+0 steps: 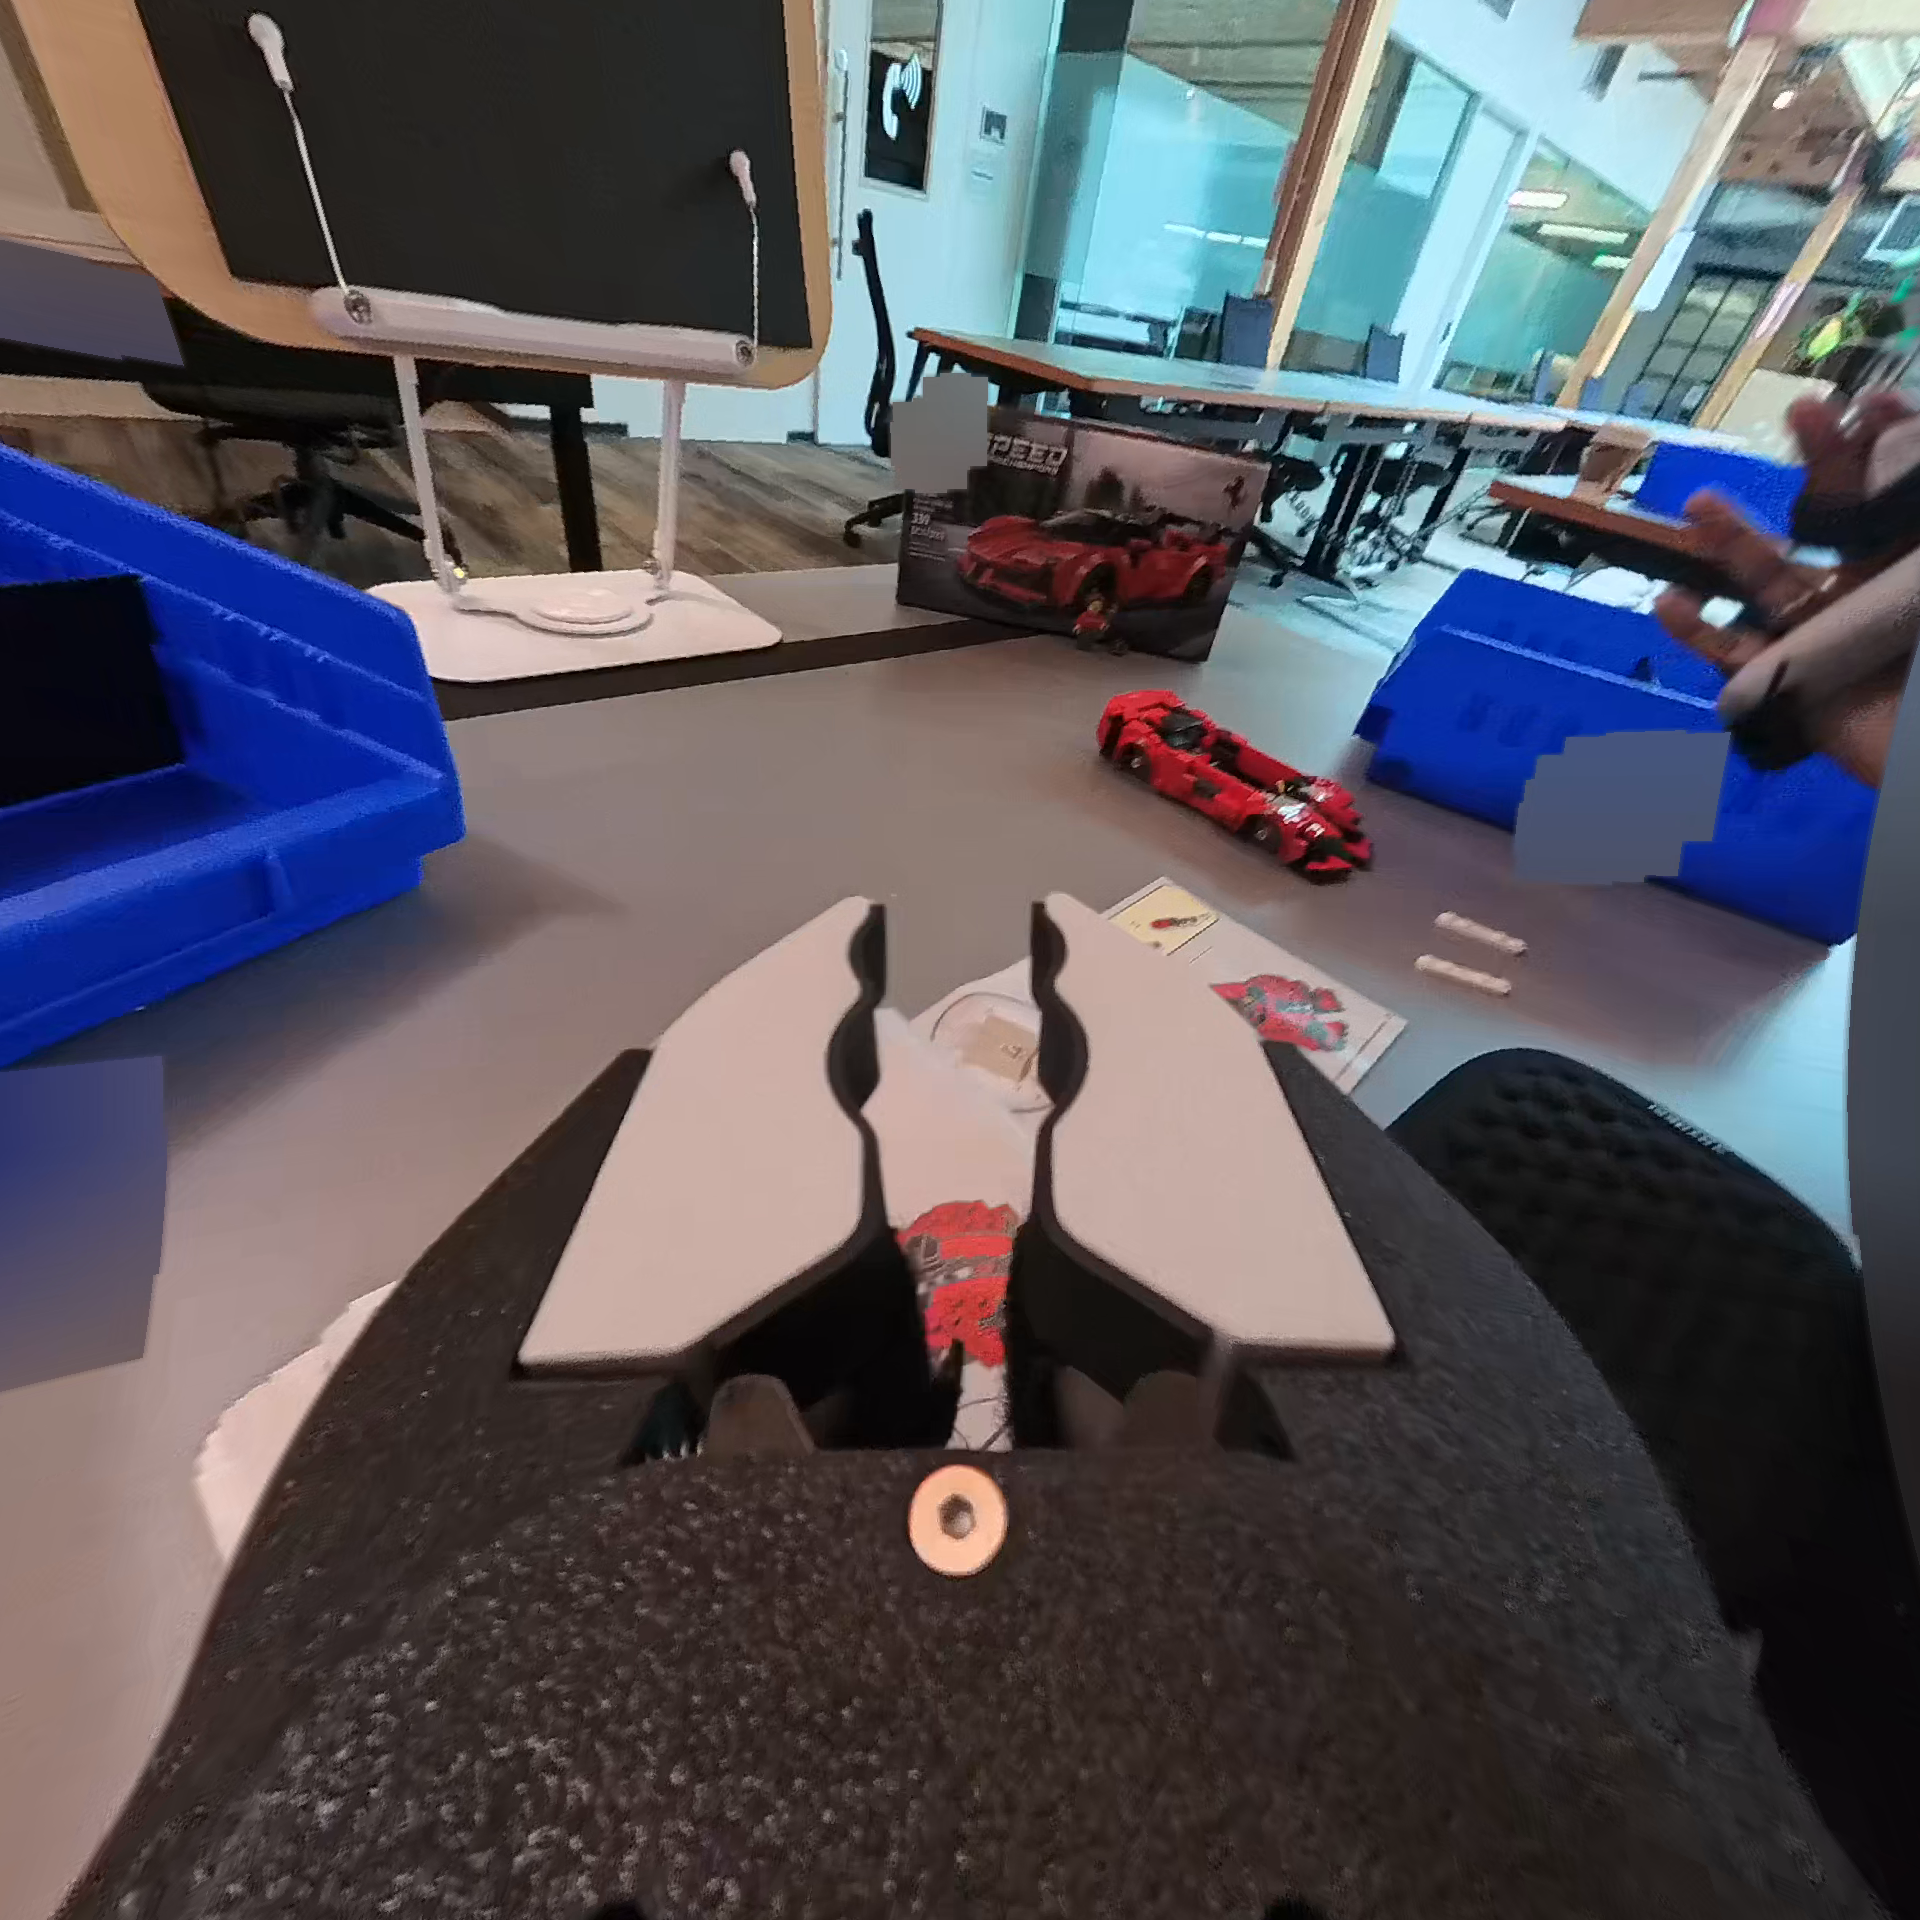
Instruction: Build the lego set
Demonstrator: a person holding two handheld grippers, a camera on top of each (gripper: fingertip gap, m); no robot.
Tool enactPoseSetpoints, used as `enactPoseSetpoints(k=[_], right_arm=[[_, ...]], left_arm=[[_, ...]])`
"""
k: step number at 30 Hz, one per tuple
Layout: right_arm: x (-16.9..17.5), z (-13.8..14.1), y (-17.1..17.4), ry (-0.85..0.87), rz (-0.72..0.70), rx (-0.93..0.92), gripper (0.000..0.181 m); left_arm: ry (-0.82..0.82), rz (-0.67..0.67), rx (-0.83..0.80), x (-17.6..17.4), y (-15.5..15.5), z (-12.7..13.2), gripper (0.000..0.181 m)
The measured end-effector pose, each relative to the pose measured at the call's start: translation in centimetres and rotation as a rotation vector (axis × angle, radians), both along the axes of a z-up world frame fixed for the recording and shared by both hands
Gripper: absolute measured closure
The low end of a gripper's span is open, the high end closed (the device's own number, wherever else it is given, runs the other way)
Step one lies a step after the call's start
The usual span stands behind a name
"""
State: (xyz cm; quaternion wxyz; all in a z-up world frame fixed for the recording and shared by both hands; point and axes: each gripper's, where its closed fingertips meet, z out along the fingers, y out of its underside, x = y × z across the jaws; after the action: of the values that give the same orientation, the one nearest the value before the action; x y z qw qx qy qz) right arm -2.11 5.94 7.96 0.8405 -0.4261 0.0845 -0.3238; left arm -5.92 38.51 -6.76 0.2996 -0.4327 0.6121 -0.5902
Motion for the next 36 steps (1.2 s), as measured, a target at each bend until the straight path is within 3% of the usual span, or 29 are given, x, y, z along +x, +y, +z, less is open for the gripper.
enactPoseSetpoints(k=[3,5,9,13,15,16,22,25,27,28,31,34,36], right_arm=[[-0.1,2.2,-0.9,-0.062,-0.024,0.092,0.080],[-0.1,2.7,-1.2,-0.078,-0.049,0.096,0.078],[0.1,2.7,-1.5,-0.047,-0.067,0.062,0.109],[1.2,1.9,-2.1,-0.016,-0.191,-0.071,0.141],[1.5,1.6,-2.6,-0.028,-0.282,-0.150,0.174],[1.9,1.4,-3.0,-0.019,-0.331,-0.194,0.181],[3.2,-0.5,-3.3,0.063,-0.429,-0.477,0.181],[2.9,-1.0,-4.3,0.088,-0.410,-0.595,0.175],[3.0,-2.0,-5.9,0.156,-0.402,-0.724,0.171],[2.9,-2.7,-7.0,0.196,-0.397,-0.808,0.180],[2.3,-4.0,-10.2,0.288,-0.366,-0.969,0.181],[2.4,-4.7,-13.6,0.347,-0.343,-1.053,0.165],[2.4,-6.0,-16.0,0.412,-0.307,-1.163,0.175]], left_arm=[[0.038,0.034,0.076,0.3,0.9,-1.3,0.144],[0.059,0.032,0.126,0.4,1.2,-2.1,0.141],[0.078,-0.001,0.155,0.5,0.9,-3.0,0.137],[0.101,-0.026,0.155,0.7,0.6,-4.0,0.133],[0.106,-0.044,0.157,0.7,0.2,-4.3,0.134],[0.108,-0.048,0.163,0.7,0.2,-4.3,0.135],[0.118,-0.053,0.202,0.8,0.1,-5.0,0.139],[0.123,-0.077,0.191,1.0,-0.5,-5.2,0.141],[0.121,-0.100,0.188,1.2,-1.2,-5.0,0.142],[0.117,-0.110,0.191,1.3,-1.5,-4.9,0.142],[0.111,-0.119,0.204,1.8,-2.4,-4.5,0.143],[0.090,-0.135,0.221,2.3,-3.6,-4.0,0.143],[0.088,-0.147,0.217,2.8,-4.3,-3.7,0.143]])
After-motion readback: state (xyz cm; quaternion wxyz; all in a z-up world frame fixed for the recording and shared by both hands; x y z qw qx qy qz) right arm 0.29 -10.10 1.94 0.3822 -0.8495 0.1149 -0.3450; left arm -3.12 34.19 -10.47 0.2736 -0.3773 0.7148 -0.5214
